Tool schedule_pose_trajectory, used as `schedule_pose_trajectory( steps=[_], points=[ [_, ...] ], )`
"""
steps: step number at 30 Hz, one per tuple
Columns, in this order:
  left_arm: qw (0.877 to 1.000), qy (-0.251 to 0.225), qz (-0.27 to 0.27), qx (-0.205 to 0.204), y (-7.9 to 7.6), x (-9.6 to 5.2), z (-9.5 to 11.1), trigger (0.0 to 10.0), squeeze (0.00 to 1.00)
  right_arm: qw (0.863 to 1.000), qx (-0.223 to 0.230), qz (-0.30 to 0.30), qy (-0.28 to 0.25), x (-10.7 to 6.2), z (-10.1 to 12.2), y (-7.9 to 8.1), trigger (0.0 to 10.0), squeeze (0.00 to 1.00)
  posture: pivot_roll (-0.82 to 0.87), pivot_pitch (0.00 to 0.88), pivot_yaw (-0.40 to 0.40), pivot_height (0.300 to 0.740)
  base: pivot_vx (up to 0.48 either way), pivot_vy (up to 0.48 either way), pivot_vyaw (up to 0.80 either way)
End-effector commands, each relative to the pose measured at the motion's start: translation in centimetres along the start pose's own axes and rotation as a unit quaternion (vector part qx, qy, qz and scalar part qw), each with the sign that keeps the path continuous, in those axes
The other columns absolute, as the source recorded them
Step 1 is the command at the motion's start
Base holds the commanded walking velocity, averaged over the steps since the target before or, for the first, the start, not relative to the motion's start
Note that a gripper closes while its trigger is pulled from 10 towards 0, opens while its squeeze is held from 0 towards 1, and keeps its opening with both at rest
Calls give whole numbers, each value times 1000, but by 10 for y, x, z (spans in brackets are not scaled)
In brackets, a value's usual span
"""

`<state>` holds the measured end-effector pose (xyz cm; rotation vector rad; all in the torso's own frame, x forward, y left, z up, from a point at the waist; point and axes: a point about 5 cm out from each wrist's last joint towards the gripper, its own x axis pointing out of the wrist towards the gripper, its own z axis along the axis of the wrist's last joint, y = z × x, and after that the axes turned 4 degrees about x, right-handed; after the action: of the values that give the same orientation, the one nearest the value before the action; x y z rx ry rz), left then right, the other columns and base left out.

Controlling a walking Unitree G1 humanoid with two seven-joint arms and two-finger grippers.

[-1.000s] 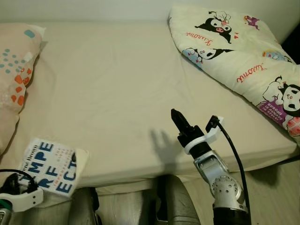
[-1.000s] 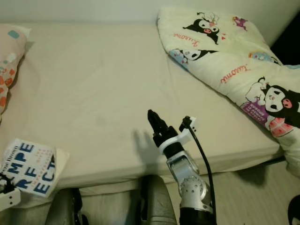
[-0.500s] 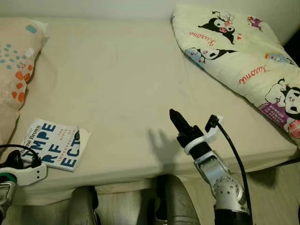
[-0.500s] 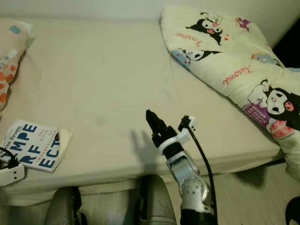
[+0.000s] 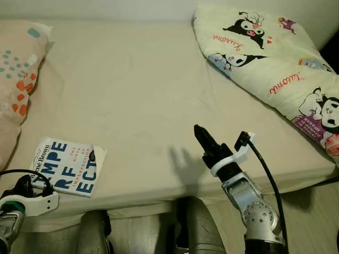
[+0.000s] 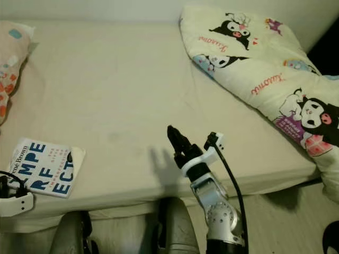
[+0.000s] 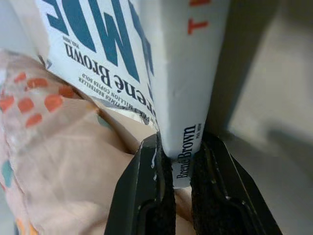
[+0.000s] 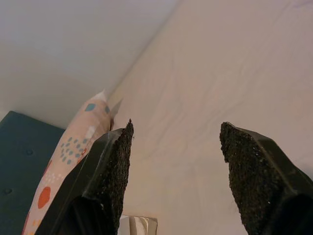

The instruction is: Clean up the room

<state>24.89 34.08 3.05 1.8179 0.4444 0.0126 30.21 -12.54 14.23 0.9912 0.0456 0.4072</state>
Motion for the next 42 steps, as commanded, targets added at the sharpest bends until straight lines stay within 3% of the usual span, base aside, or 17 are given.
schedule_pose_trajectory(
  steps=[1, 5, 6, 10, 16, 17, 20, 21, 22, 30, 31, 33, 34, 37, 42],
  points=[
    [999, -3, -38, -7, -18, -10, 4, 10000, 278, 1000, 19, -10, 10, -2, -11, -3, 10000, 0, -17, 205, -64, 600, 0, 0, 0],
    [997, 28, -55, -54, -23, -12, 7, 10000, 298, 1000, 20, -7, 14, 0, -13, -2, 10000, 0, -15, 200, -67, 600, 0, 0, 0],
    [993, 58, -64, -81, -23, -12, 2, 10000, 259, 1000, 20, -7, 15, 0, -13, -2, 10000, 0, -17, 199, -64, 600, 0, 0, 0],
    [992, 67, -69, -86, -23, -12, 0, 10000, 235, 1000, 20, -7, 14, 0, -13, -3, 10000, 0, -20, 200, -62, 600, 0, 0, 0],
    [994, 58, -72, -58, -20, -9, -5, 10000, 180, 1000, 19, -9, 11, -2, -12, -3, 10000, 0, -22, 199, -55, 600, 0, 0, 0],
    [995, 55, -71, -51, -18, -9, -6, 10000, 0, 1000, 20, -10, 11, -2, -12, -3, 10000, 0, -22, 199, -55, 600, 0, 0, 0],
    [995, 54, -70, -49, -17, -8, -6, 10000, 0, 1000, 20, -10, 11, -2, -12, -3, 10000, 0, -22, 199, -55, 600, 0, 0, 0],
    [995, 53, -70, -47, -17, -8, -7, 10000, 792, 1000, 20, -10, 10, -2, -12, -3, 10000, 0, -22, 199, -55, 600, 0, 0, 0],
    [995, 51, -71, -47, -16, -7, -8, 10000, 1000, 1000, 21, -9, 11, -2, -13, -3, 10000, 0, -18, 195, -52, 600, 0, 0, 0],
    [995, 40, -74, -51, -17, -8, -5, 10000, 1000, 1000, 22, -7, 11, 0, -15, -3, 10000, 0, -7, 185, -48, 600, 0, 0, 0],
    [995, 22, -79, -57, -21, -10, 1, 10000, 0, 1000, 22, -6, 12, 1, -15, -3, 10000, 0, -2, 182, -47, 600, 0, 0, 0],
    [995, 22, -79, -57, -21, -10, 1, 10000, 0, 1000, 22, -6, 12, 1, -15, -3, 10000, 0, -2, 182, -47, 600, 0, 0, 0],
    [994, -15, -86, -64, -27, -15, 13, 10000, 0, 1000, 23, -4, 13, 1, -16, -3, 10000, 0, -2, 174, -40, 600, 0, 0, 0],
    [993, -52, -87, -69, -33, -20, 23, 10000, 0, 1000, 23, -4, 12, 1, -16, -3, 10000, 0, -1, 171, -37, 600, 0, 0, 0],
    [991, -79, -79, -78, -37, -26, 31, 10000, 0, 1000, 24, -5, 8, 1, -16, -4, 10000, 0, 4, 170, -32, 600, 0, 0, 0]
  ],
)
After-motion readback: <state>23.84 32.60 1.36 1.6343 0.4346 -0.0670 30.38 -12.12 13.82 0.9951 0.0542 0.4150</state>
